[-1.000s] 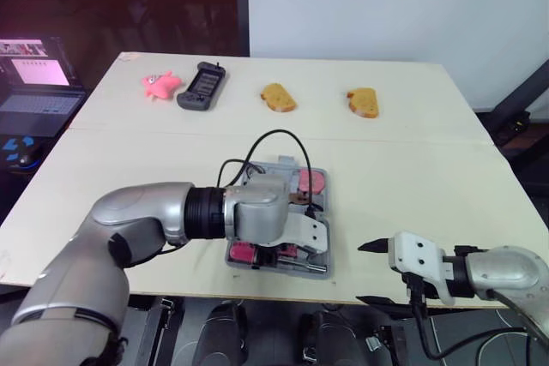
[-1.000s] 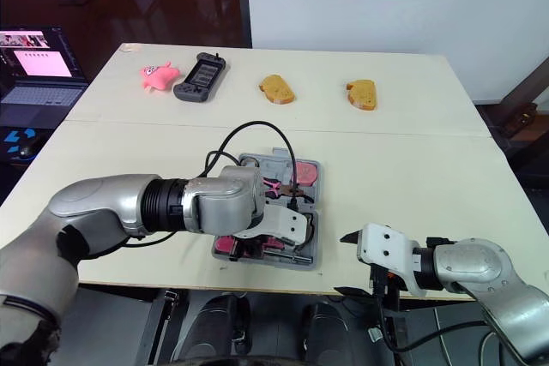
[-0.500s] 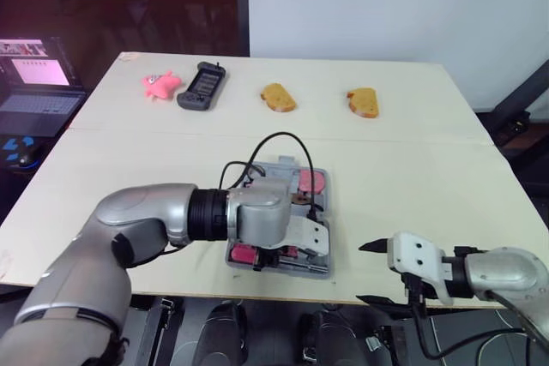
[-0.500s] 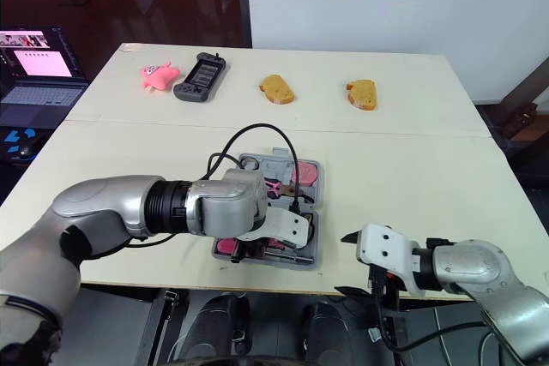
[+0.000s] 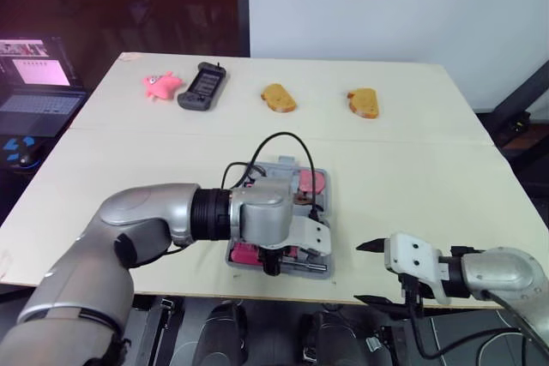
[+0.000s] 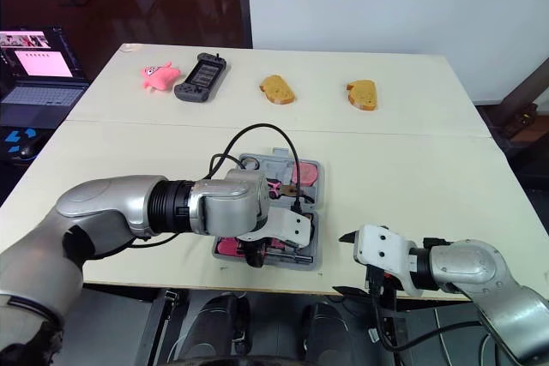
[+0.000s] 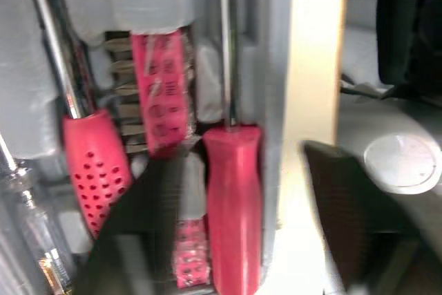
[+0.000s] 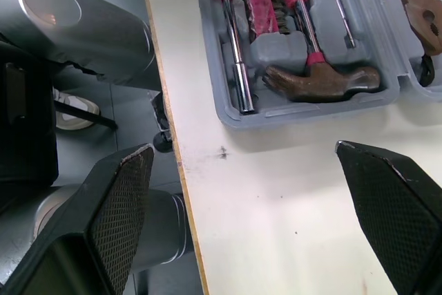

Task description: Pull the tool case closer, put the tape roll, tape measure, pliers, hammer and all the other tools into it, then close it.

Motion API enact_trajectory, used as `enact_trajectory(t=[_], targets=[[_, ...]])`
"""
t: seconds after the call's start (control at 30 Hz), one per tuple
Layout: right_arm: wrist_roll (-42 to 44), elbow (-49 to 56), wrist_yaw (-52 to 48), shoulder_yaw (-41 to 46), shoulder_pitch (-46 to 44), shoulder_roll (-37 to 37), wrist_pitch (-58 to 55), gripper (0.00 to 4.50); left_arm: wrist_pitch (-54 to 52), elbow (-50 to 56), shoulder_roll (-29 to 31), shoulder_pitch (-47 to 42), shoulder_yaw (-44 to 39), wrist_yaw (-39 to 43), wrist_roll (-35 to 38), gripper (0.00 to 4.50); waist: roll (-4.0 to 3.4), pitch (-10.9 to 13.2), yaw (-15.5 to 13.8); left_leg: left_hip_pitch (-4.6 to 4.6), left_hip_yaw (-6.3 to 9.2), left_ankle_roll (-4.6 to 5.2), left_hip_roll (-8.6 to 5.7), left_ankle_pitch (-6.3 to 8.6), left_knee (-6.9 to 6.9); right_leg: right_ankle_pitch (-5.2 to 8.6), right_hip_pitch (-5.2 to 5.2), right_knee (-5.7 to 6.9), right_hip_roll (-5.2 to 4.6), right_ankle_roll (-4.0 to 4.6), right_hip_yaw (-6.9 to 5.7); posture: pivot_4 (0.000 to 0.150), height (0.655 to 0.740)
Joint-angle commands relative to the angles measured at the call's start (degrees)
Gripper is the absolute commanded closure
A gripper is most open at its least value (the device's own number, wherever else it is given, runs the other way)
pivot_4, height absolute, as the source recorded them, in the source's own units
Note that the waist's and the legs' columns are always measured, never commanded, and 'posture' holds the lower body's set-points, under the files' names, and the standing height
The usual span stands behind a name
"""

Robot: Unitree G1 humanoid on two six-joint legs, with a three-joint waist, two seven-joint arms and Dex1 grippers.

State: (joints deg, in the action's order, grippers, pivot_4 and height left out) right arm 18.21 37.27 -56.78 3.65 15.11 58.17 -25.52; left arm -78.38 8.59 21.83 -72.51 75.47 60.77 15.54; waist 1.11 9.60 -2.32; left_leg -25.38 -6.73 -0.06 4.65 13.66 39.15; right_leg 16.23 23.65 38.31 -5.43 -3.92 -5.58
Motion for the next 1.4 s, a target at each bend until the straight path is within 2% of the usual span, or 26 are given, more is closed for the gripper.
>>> enact_trajectory(t=[0.03,0.23,0.4,0.63,0.7,0.8,0.83,0.9,0.97,1.03,1.13,1.27,1.4], targets=[[-0.17,0.43,0.01,0.57,-0.28,-0.33,0.7,0.0,-1.74,-0.23,-0.27,-0.55,-1.16,-1.15,0.56,0.04,0.0,0.01,0.06,0.0,0.02,0.0,-0.01,0.0,0.0,0.0,-0.01,-0.01,0.0,0.0,-0.01,0.15,0.7188],[0.22,0.6,-0.62,0.93,0.2,-0.13,0.64,0.0,-4.33,2.72,1.75,-1.88,-5.85,-1.25,3.55,0.04,0.0,0.02,0.09,-0.05,0.06,0.01,-0.01,0.0,-0.01,-0.05,0.02,-0.01,0.01,-0.18,-0.02,0.15,0.7188],[0.56,0.56,-1.75,1.58,0.43,0.35,0.81,0.0,-6.96,9.27,5.3,2.44,-19.71,-3.18,8.04,0.04,-0.04,0.02,0.11,-0.05,0.09,0.0,-0.01,0.0,-0.01,-0.05,0.01,-0.01,0.01,-0.17,-0.04,0.15,0.7188],[0.69,-0.66,-3.93,1.99,-1.02,1.1,1.11,0.0,-5.34,14.31,5.71,16.82,-41.83,-7.62,13.38,0.04,-0.04,0.02,0.16,-0.02,0.18,-0.01,-0.05,-0.01,0.0,-0.06,-0.07,-0.03,0.0,-0.19,-0.11,0.15,0.7188],[0.7,-1.14,-4.65,2.12,-1.34,1.37,1.4,0.0,-4.85,15.9,6.66,20.1,-45.6,-7.96,14.96,0.04,-0.04,0.03,0.16,-0.02,0.23,-0.01,-0.05,-0.01,-0.01,-0.07,-0.09,-0.02,0.0,-0.2,-0.14,0.15,0.7188],[0.93,-1.44,-5.53,2.19,-2.45,1.86,1.22,0.0,0.21,17.23,10.48,25.86,-51.84,-4.98,18.14,0.85,-0.05,0.03,0.25,0.0,0.24,-0.02,-0.04,-0.01,-0.01,-0.07,-0.1,-0.02,0.0,-0.2,-0.16,0.15,0.7188],[0.99,-1.51,-5.82,2.3,-2.8,2.03,1.15,0.0,2.75,17.35,12.72,27.7,-52.58,-2.85,18.89,1.24,-0.05,0.03,0.22,0.0,0.25,-0.02,-0.04,-0.01,-0.01,-0.07,-0.09,-0.02,0.01,-0.2,-0.16,0.15,0.7188],[1.19,-1.43,-6.26,2.51,-3.42,2.29,0.86,0.0,9.7,16.91,16.39,31.56,-53.4,1.62,19.36,2.35,-0.09,0.03,0.22,0.01,0.25,-0.03,-0.04,-0.01,-0.02,-0.07,-0.1,-0.03,0.0,-0.19,-0.18,0.15,0.7188],[1.44,-1.13,-6.52,2.78,-3.88,2.55,0.5,0.0,15.68,16.22,18.53,35.87,-55.13,5.64,20.41,3.26,-0.1,0.03,0.11,0.0,0.26,-0.04,-0.04,0.0,-0.02,-0.05,-0.12,-0.06,-0.01,-0.15,-0.22,0.15,0.7188],[1.7,-0.86,-6.83,3.19,-4.19,2.8,0.14,0.0,21.68,14.84,20.03,39.24,-54.73,7.47,18.46,4.39,-0.1,0.03,-0.07,0.0,0.26,-0.04,-0.05,0.0,-0.02,0.02,-0.16,-0.1,-0.06,-0.02,-0.27,0.15,0.7188],[2.09,-0.47,-7.19,3.91,-4.45,3.16,-0.36,0.0,31.6,11.63,20.21,42.65,-53.62,7.69,13.35,4.45,-0.1,0.03,-0.07,-0.02,0.33,-0.03,-0.08,0.01,-0.02,0.03,-0.23,-0.18,-0.12,0.03,-0.38,0.15,0.7188],[2.93,0.89,-6.95,4.53,-5.34,3.49,-1.91,0.0,41.53,6.56,17.02,45.48,-53.07,4.9,7.74,4.45,-0.11,0.03,0.07,-0.02,0.35,-0.02,-0.1,0.02,-0.03,0.03,-0.24,-0.19,-0.13,0.03,-0.4,0.15,0.7188],[3.35,1.69,-6.47,4.63,-5.96,3.63,-3.01,0.0,45.87,3.88,15.25,47.01,-51.57,4.68,4.33,4.45,-0.11,0.03,0.07,-0.03,0.35,-0.02,-0.09,0.02,-0.04,0.02,-0.22,-0.19,-0.12,0.03,-0.4,0.15,0.7188]])
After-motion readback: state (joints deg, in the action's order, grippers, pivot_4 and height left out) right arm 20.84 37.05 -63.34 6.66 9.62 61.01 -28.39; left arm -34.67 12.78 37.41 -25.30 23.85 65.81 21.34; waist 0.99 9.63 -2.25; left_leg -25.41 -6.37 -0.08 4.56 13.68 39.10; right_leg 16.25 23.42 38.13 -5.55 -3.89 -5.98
